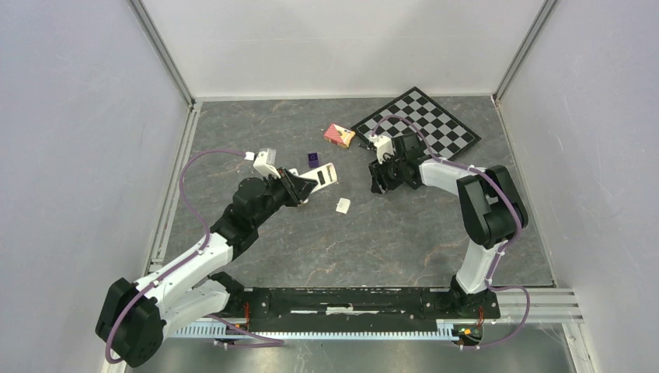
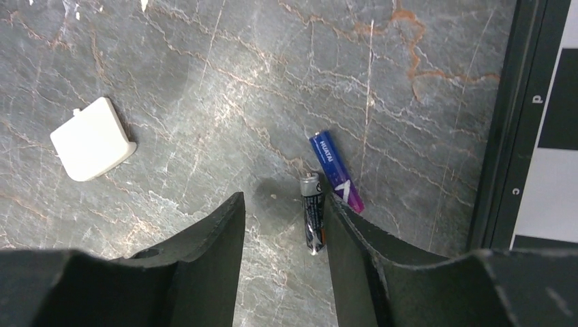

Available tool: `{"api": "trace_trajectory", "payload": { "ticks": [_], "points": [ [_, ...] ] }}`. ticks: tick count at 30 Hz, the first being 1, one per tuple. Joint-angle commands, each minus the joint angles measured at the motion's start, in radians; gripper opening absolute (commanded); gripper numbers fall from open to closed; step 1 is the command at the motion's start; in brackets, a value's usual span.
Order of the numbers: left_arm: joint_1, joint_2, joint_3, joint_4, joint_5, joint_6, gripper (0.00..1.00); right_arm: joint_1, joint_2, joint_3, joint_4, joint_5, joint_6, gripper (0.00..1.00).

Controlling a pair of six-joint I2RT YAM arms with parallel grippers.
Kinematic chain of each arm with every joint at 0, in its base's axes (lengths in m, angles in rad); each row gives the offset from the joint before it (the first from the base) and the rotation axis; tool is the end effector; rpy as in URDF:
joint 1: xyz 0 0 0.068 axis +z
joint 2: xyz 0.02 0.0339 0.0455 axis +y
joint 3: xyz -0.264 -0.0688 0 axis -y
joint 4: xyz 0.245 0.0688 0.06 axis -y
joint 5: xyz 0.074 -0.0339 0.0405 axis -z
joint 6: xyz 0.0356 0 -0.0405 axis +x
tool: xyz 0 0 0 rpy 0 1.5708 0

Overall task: Load the batteries into the remote control
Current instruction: Adjust the battery at the center of the board.

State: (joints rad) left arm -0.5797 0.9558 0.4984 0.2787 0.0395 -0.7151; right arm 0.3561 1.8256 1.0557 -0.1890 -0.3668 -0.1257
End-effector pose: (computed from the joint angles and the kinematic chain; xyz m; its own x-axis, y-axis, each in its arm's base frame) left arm 0.1848 -0.1227 0.2553 -0.4925 -0.4607 -0.7384 0.3403 0.6790 -0.6506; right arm 0.3384 0.1395 0.1537 -0.6961 -0.3838 -0.6067 -0.6106 0.7610 0.2192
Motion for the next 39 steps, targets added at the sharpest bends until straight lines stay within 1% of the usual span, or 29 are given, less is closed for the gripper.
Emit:
{"api": "trace_trajectory", "payload": {
  "ticks": [1,4,10,16,22,30,35,37,39],
  "points": [
    [0.01,-0.02,0.041,0.049,0.022,0.027,0.02,0.001,0.035,0.044,-0.011,-0.042,-0.019,0.52],
    [0.012,-0.026,0.04,0.047,0.025,0.026,0.02,0.001,0.049,0.056,-0.021,-0.059,-0.04,0.52],
    [0.014,-0.04,0.04,0.04,0.026,0.027,0.02,0.002,0.054,0.065,-0.084,-0.117,-0.086,0.49],
    [0.017,-0.04,0.04,0.047,0.049,0.012,0.02,0.007,0.034,0.043,-0.114,-0.184,-0.108,0.52],
    [0.016,-0.04,0.028,0.057,0.059,-0.008,0.02,0.01,0.051,0.053,-0.175,-0.19,-0.123,0.52],
    [0.017,-0.035,0.022,0.067,0.06,-0.021,0.02,0.014,0.011,0.03,-0.223,-0.117,-0.098,0.52],
    [0.016,-0.038,0.022,0.066,0.056,-0.02,0.02,0.03,-0.011,0.034,-0.283,-0.016,-0.08,0.53],
    [0.016,-0.041,0.021,0.067,0.054,-0.02,0.02,0.031,-0.031,0.028,-0.282,-0.003,-0.063,0.53],
    [0.017,-0.042,0.021,0.067,0.053,-0.021,0.02,0.031,-0.071,0.005,-0.23,-0.013,-0.027,0.53]
  ]
}}
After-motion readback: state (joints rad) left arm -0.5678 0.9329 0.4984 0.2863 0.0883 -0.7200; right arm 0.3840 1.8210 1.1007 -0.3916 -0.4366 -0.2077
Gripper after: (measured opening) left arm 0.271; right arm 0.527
